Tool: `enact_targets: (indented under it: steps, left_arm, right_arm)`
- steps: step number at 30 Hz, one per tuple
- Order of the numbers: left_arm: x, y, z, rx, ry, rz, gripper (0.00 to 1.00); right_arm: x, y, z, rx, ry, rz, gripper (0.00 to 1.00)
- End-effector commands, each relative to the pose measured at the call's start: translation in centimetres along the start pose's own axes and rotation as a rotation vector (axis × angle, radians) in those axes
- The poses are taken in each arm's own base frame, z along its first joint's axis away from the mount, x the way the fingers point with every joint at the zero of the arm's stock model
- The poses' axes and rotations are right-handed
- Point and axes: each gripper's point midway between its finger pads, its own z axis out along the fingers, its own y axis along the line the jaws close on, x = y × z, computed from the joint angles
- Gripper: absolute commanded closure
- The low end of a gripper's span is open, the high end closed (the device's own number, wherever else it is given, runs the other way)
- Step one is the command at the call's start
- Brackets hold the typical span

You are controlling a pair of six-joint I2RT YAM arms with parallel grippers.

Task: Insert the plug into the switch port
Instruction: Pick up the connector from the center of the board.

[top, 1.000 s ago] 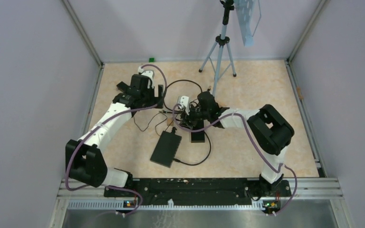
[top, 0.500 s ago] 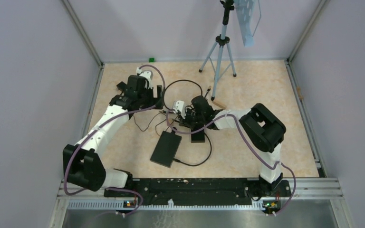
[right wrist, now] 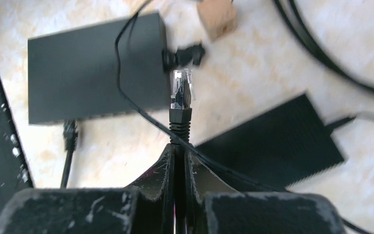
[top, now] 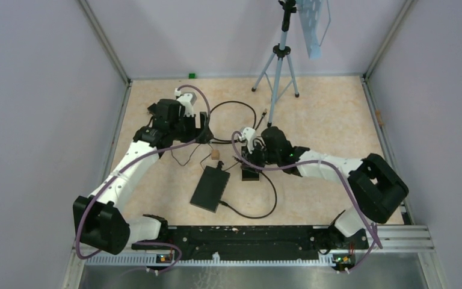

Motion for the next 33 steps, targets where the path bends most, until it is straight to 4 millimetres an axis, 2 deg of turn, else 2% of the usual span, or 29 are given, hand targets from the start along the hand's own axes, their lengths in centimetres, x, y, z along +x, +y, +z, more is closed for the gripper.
enact_targets:
  steps: [1, 4, 7, 9, 10, 13, 18, 27, 33]
  left_arm:
    - [-0.9, -3.3, -0.7, 0.183, -0.035, 0.045, 0.11]
    - [0.6, -5.8, -0.1, 0.252, 0.008, 0.113, 0.12]
    - [3.7, -9.2, 1.5, 0.251, 0.077, 0.245, 0.1]
    - [5.5, -10.9, 2.1, 0.28, 0.117, 0.282, 0.11]
    - [6.6, -11.0, 2.5, 0.287, 0.13, 0.289, 0.11]
    - [8.0, -10.6, 3.1, 0.278, 0.124, 0.309, 0.1]
    - [9.2, -10.8, 3.2, 0.318, 0.115, 0.353, 0.09]
    - [10.6, -10.8, 5.5, 0.307, 0.133, 0.363, 0.09]
    - [12.1, -10.0, 6.8, 0.266, 0.177, 0.36, 0.14]
  right_arm:
    - [3.4, 1.6, -2.3, 0.055, 0.073, 0.236, 1.0]
    - [4.7, 1.7, -3.2, 0.098, 0.078, 0.299, 1.0]
    - [5.5, 1.4, -3.4, 0.134, 0.113, 0.343, 1.0]
    - [5.2, 1.2, -3.6, 0.151, 0.114, 0.372, 1.0]
    - [4.8, 1.1, -3.7, 0.156, 0.102, 0.385, 1.0]
    - [3.7, 0.9, -4.2, 0.178, 0.056, 0.427, 1.0]
    - [4.2, 0.4, -5.1, 0.224, 0.039, 0.515, 1.0]
    - [3.4, 1.0, -5.6, 0.175, -0.057, 0.604, 1.0]
    - [3.2, -0.1, -7.2, 0.274, -0.078, 0.642, 1.0]
